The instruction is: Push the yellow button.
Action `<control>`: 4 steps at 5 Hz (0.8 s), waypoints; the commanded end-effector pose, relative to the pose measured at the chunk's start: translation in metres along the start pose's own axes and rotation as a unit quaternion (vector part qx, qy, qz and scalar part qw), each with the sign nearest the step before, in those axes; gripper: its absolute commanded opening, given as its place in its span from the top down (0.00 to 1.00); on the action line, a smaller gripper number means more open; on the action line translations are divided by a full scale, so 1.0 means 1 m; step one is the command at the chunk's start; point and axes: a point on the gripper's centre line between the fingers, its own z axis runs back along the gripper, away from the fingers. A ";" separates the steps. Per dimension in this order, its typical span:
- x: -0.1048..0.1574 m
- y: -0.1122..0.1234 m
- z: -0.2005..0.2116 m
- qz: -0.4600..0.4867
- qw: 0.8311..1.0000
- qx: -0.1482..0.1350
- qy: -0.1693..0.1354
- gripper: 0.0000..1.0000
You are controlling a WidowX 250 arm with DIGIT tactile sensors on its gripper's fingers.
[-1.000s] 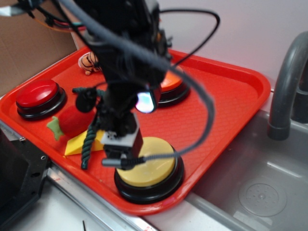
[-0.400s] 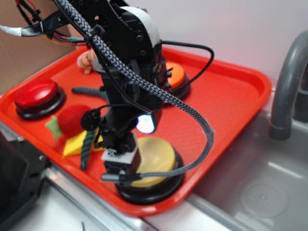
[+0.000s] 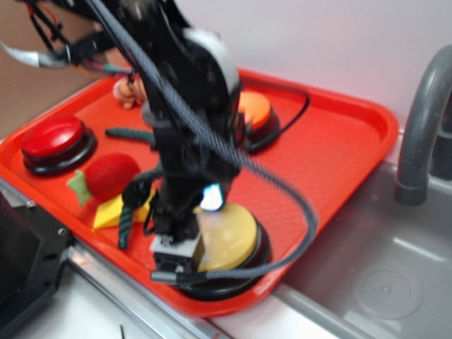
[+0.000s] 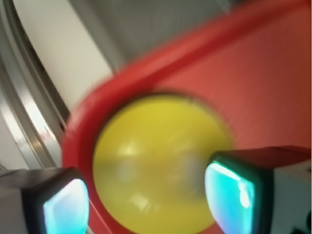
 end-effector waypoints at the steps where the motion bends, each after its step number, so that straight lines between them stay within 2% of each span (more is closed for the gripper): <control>1: -0.014 -0.008 -0.007 0.001 1.000 -0.004 0.000 0.00; 2: -0.009 -0.008 0.007 -0.005 1.000 0.005 0.001 0.00; 3: -0.003 -0.006 0.024 -0.012 1.000 0.026 0.003 0.00; 4: -0.007 -0.007 0.017 -0.008 1.000 0.016 0.011 0.00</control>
